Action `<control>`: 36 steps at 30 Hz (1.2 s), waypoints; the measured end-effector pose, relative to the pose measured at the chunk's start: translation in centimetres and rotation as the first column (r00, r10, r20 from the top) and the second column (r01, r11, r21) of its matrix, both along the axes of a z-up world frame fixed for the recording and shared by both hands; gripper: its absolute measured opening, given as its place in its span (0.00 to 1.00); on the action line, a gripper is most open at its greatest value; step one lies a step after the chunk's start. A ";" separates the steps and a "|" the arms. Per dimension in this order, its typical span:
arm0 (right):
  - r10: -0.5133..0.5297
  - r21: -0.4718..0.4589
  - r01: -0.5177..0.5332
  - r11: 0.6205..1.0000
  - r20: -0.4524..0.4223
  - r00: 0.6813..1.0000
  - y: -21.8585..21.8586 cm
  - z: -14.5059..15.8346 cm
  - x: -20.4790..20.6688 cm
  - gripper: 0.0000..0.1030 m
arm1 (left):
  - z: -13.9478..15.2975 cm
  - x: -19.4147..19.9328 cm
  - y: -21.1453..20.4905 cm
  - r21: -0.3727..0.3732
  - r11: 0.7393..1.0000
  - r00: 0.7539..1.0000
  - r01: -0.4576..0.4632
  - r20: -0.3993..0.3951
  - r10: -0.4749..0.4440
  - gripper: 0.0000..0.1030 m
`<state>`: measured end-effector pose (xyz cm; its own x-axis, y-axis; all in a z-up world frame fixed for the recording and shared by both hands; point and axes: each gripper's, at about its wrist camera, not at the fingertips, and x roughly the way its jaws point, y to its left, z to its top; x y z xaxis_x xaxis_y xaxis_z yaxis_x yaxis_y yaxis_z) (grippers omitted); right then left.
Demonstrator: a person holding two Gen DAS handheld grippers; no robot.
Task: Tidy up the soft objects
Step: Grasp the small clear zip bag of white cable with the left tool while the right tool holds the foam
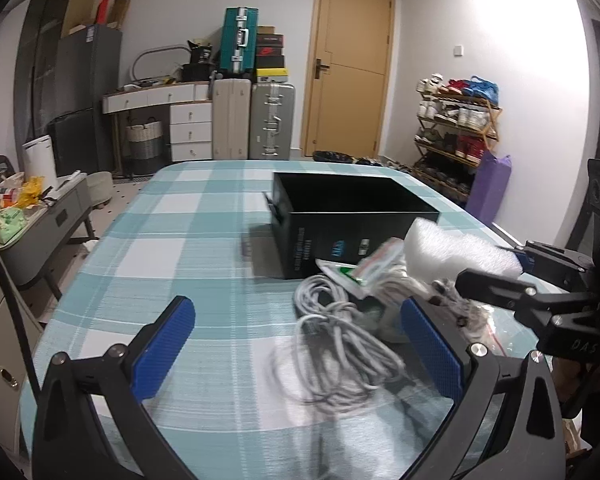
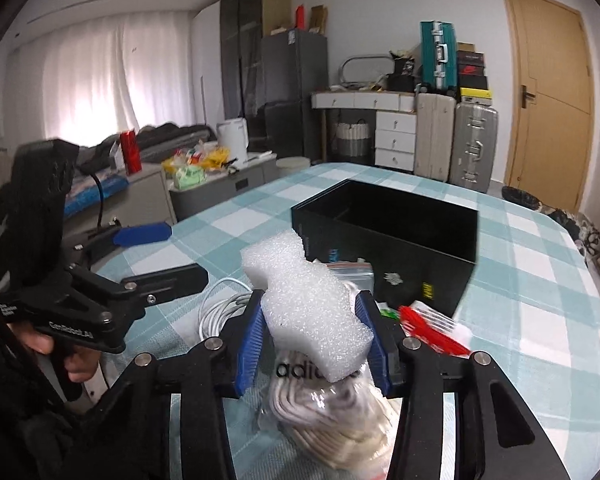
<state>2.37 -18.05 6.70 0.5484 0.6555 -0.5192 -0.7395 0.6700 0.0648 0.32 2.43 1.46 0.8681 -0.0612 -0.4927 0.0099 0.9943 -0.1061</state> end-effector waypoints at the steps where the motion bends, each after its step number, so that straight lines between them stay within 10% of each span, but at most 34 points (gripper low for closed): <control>1: -0.017 0.008 0.017 1.000 0.004 1.000 -0.6 0.2 -0.2 0.44 | 0.0 0.1 -0.4 -0.005 1.000 1.000 0.019 -0.003 -0.019 1.00; 29: -0.228 -0.077 0.221 0.972 -0.105 0.968 -6.4 -2.4 0.4 0.44 | -1.1 5.9 -6.5 -0.094 0.975 0.962 0.200 -0.172 -0.214 0.98; 36: -0.184 -0.086 0.174 0.981 -0.120 0.976 -5.1 -2.9 0.3 0.41 | -1.1 5.4 -6.9 -0.155 0.953 0.944 0.260 -0.169 -0.285 0.81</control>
<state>2.70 -23.12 3.84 0.5797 0.5097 -0.6357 -0.5963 0.7971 0.0953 5.74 -4.49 0.40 0.7020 -0.3562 -0.6167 0.2459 0.9339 -0.2594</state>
